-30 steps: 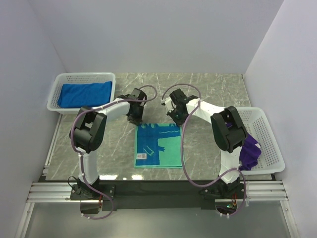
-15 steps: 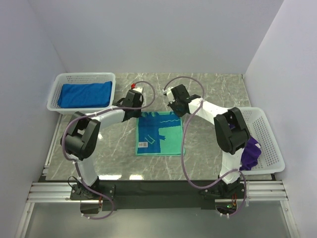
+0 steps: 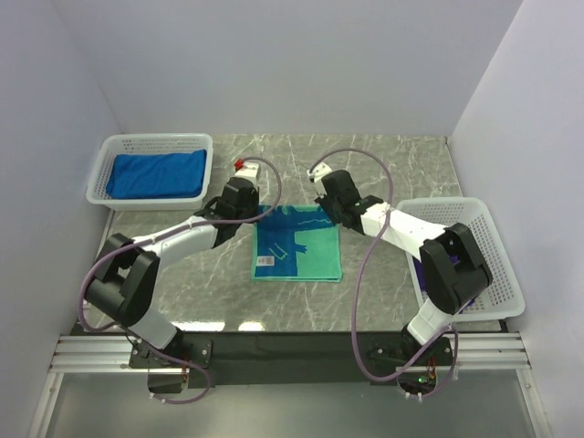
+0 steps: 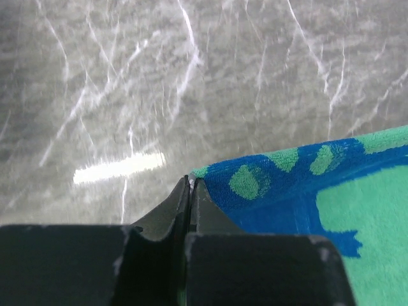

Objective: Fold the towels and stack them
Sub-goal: Fold the towel

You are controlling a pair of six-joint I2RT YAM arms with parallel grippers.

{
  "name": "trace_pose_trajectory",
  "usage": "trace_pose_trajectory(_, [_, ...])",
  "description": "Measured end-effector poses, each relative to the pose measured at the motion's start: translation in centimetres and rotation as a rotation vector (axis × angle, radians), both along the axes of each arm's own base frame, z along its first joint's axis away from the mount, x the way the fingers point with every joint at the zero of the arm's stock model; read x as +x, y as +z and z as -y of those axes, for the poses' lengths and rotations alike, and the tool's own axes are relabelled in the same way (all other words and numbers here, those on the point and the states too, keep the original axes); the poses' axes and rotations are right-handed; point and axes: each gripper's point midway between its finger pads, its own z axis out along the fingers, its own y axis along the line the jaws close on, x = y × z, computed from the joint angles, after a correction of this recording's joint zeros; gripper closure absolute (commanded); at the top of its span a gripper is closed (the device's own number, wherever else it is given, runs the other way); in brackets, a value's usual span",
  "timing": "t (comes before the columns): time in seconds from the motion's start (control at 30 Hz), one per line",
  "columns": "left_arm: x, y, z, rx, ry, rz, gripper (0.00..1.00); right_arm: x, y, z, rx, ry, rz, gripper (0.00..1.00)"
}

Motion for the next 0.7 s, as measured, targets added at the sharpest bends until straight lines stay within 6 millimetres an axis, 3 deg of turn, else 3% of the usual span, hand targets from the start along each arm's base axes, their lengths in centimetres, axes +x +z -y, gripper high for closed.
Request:
trace_pose_trajectory(0.2, [-2.8, 0.3, 0.2, -0.033, 0.026, 0.008, 0.99, -2.8, -1.0, 0.1, -0.005, -0.014, 0.004, 1.0])
trace_pose_trajectory(0.33, [-4.3, 0.7, -0.2, -0.072, 0.066, 0.005, 0.99, -4.5, -0.4, -0.3, 0.014, -0.008, 0.02, 1.0])
trace_pose_trajectory(0.7, [-8.9, -1.3, -0.7, -0.109, 0.131, -0.106, 0.99, -8.3, -0.3, -0.9, 0.021, -0.013, -0.001, 1.0])
